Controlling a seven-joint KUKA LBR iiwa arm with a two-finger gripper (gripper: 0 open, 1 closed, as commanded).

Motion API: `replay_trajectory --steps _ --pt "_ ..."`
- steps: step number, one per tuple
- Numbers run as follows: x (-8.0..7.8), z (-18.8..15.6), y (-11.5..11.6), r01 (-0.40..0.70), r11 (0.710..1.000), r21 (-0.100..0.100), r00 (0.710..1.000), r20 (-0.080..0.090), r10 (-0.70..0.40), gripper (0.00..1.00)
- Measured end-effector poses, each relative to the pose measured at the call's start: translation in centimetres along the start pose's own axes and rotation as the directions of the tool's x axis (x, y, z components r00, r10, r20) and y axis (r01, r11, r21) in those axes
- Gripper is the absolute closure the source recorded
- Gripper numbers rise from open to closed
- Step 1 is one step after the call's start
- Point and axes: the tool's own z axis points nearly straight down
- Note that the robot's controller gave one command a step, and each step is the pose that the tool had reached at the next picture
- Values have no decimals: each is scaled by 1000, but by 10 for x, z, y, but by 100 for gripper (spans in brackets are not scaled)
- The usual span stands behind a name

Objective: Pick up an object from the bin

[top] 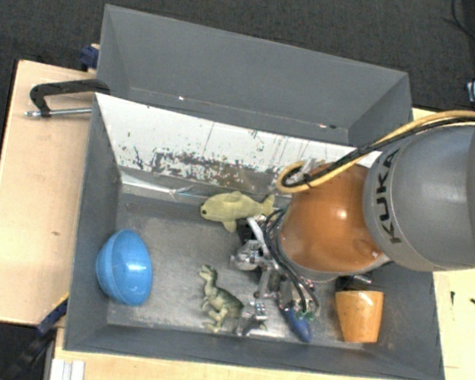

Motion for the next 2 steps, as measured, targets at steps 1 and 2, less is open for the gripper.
replay_trajectory --steps 1,2 --pt "-1 -3 0 0 1000 0 1000 5 0 100" --pt "-10 -121 -18 66 998 2 998 13 -66 100"
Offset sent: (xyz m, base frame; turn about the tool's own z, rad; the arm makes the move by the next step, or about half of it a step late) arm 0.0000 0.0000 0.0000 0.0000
